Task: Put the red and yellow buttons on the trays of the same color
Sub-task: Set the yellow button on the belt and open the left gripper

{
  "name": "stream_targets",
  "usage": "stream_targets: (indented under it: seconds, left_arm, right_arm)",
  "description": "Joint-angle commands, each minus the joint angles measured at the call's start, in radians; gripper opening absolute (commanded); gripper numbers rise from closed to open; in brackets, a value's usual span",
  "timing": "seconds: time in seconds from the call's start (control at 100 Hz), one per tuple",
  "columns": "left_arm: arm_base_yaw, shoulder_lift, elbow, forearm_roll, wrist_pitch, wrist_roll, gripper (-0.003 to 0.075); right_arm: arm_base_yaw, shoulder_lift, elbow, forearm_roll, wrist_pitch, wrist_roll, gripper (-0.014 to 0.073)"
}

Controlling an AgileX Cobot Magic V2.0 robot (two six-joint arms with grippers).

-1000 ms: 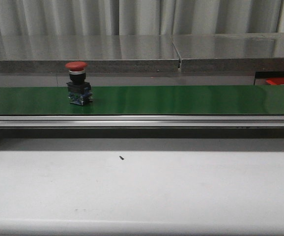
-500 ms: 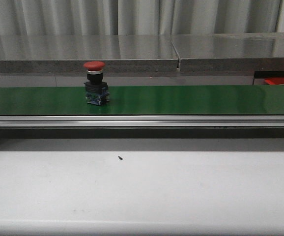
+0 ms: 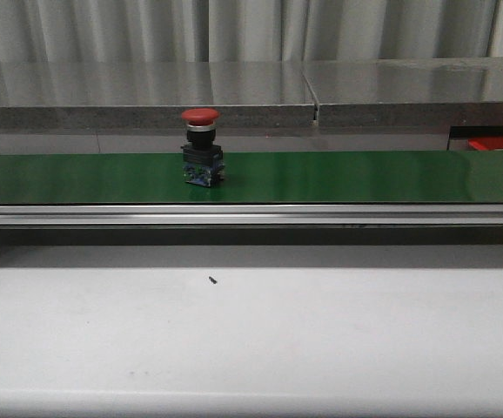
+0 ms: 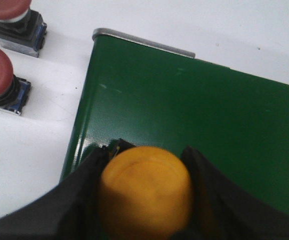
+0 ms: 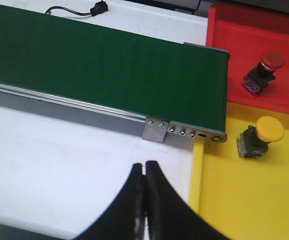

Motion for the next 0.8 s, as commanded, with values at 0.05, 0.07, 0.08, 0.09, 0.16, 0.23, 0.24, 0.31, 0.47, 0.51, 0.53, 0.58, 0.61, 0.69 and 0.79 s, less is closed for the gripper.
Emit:
stream_targets:
  seconds: [0.05,0.07,0.08,0.09,0.16,0.23,0.24,0.31,0.47,0.51,0.53,0.58,0.61,0.69,0.79]
  left_arm:
    - [-0.006,-0.046,-0.029,-0.032,-0.018,-0.002,0.0094]
    - [-0.006,-0.046,-0.030,-0.032,-0.016,-0.002,0.0129]
    - [-0.006,-0.046,-0.030,-0.032,-0.016,-0.002,0.0154]
    - [-0.006,-0.046,-0.032,-0.032,-0.014,-0.002,0.0167]
    - [-0.006,-0.046,-0.033,-0.034,-0.014,-0.002,0.0317]
    - [-0.006,-0.051,-0.033,-0.042,-0.021,-0.002,0.0469]
    - [-0.006,-0.051,-0.033,-0.045,-0.021,-0.002,0.0482]
    - [-0.006,-0.058,-0.033,-0.050,-0.029,-0.002,0.0580]
    - [-0.006,-0.097,-0.033,-0.055,-0.065,0.008,0.0610]
    - [-0.006,-0.114,-0.033,-0.065,-0.070,0.022,0.0610]
    - [-0.006,-0.124,-0.033,-0.072,-0.072,0.032,0.0610]
    - [-0.006,-0.149,-0.033,-0.098,-0.074,0.058,0.0610]
    - [-0.006,-0.164,-0.033,-0.122,-0.074,0.080,0.0610]
    - [-0.006,-0.215,-0.033,-0.180,-0.072,0.131,0.0610]
    - [-0.007,-0.280,-0.031,-0.233,-0.058,0.182,0.0610]
  right_arm:
    - [0.000,-0.004,-0.027,0.010,-0.055,-0.006,-0.0117]
    - [0.000,-0.004,-0.027,0.010,-0.055,-0.006,-0.0117]
    - [0.000,-0.004,-0.027,0.010,-0.055,-0.006,-0.0117]
    - [0.000,-0.004,-0.027,0.010,-0.055,-0.006,-0.0117]
    - [0.000,-0.004,-0.027,0.010,-0.055,-0.006,-0.0117]
    - [0.000,-0.004,-0.027,0.010,-0.055,-0.006,-0.0117]
    - [0.000,-0.004,-0.027,0.010,-0.055,-0.006,-0.0117]
    - [0.000,-0.004,-0.027,0.010,-0.055,-0.006,-0.0117]
    - [0.000,-0.004,-0.027,0.010,-0.055,-0.006,-0.0117]
    - [0.000,-0.004,-0.027,0.010,-0.055,-0.006,-0.0117]
    - [0.000,-0.004,-0.027,0.010,-0.055,-0.006,-0.0117]
    - [0.000,-0.004,-0.027,0.010,-0.055,-0.006,-0.0117]
    - [0.000,-0.004,-0.027,0.010,-0.055,-0.006,-0.0117]
    - [0.000,-0.004,-0.027,0.010,-0.055,-0.006,-0.0117]
    - [0.000,-0.004,-0.027,0.010,-0.055,-0.006,-0.0117]
